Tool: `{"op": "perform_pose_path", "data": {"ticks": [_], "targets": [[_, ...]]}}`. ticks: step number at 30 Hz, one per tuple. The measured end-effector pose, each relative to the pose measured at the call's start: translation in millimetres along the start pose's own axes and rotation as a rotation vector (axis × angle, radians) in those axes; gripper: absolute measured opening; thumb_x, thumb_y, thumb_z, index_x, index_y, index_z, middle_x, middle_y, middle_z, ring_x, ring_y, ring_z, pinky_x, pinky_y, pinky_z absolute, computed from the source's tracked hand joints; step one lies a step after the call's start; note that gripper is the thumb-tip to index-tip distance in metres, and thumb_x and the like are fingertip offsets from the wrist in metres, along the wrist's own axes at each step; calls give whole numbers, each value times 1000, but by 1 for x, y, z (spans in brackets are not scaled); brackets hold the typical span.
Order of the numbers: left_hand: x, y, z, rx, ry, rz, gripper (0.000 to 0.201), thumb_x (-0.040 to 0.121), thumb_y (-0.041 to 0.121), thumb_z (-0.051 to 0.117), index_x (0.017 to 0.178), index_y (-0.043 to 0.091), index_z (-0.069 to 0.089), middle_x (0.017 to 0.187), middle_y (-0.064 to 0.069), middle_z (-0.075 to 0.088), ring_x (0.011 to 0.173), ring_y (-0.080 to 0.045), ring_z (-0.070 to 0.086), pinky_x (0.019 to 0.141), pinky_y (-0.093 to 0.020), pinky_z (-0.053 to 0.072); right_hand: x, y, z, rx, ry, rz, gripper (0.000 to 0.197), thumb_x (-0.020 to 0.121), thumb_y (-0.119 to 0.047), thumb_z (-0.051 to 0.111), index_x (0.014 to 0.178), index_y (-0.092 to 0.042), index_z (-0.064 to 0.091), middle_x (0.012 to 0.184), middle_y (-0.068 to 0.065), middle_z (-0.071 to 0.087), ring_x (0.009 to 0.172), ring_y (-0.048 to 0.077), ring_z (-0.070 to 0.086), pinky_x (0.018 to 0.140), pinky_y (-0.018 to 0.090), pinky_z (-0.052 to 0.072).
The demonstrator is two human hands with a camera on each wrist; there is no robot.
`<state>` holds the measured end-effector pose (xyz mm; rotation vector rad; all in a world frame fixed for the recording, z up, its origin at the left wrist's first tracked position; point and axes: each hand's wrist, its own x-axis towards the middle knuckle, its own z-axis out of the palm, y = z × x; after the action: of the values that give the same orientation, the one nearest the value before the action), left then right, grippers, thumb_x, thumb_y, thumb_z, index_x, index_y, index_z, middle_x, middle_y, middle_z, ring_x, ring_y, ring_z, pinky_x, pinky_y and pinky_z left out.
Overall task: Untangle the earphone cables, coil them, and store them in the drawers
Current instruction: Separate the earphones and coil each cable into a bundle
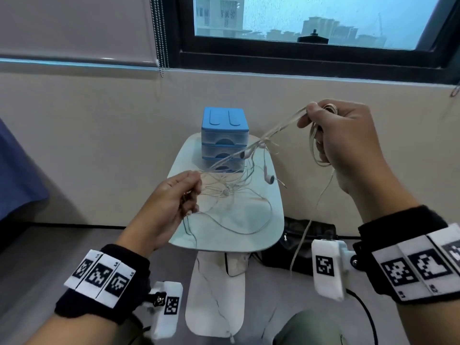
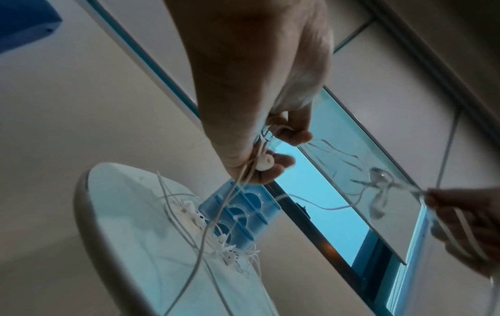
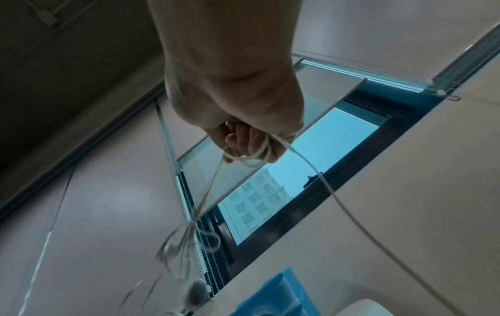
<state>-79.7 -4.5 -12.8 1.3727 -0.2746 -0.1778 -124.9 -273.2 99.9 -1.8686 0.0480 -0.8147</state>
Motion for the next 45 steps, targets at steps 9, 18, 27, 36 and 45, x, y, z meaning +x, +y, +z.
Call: {"op": "perform_pose_path", "data": {"ticks": [9,18,27,36,45], "targets": [[1,5,-24,-394,27,84,36,104,15,38,97,2,71,139,-15,65,127,-22,64,107,-37,52,5,30,18,532,146,388,37,107,-20,43,70,-18,46,43,-7,25,33,9,17,42,14,15],[-1,34,-27,-678,77,136,39,104,31,45,66,21,44,66,4,50,64,-11,56,87,-33,60,5,55,22,444,103,456,34,106,-20,47,72,-15,49,53,-1,25,40,12,16,42,15,16],[-5,61,-5,16,-91,72,26,96,35,62,83,18,47,77,-11,62,37,-4,19,32,-12,16,7,29,20,-64,-278,210,37,104,-27,54,74,-9,67,42,-13,36,38,10,27,46,22,22],[-10,87,26,490,-103,215,53,82,28,80,129,30,55,123,5,70,63,9,61,56,-7,44,-5,-34,33,-296,-664,-129,42,108,-40,46,85,-17,73,59,-8,47,55,13,40,55,31,35],[-26,109,38,441,-320,224,51,80,21,77,129,19,64,102,-12,77,57,1,60,54,-8,42,-12,-78,32,-129,-731,-292,44,111,-32,40,97,-5,72,71,13,63,56,17,58,54,24,48]]}}
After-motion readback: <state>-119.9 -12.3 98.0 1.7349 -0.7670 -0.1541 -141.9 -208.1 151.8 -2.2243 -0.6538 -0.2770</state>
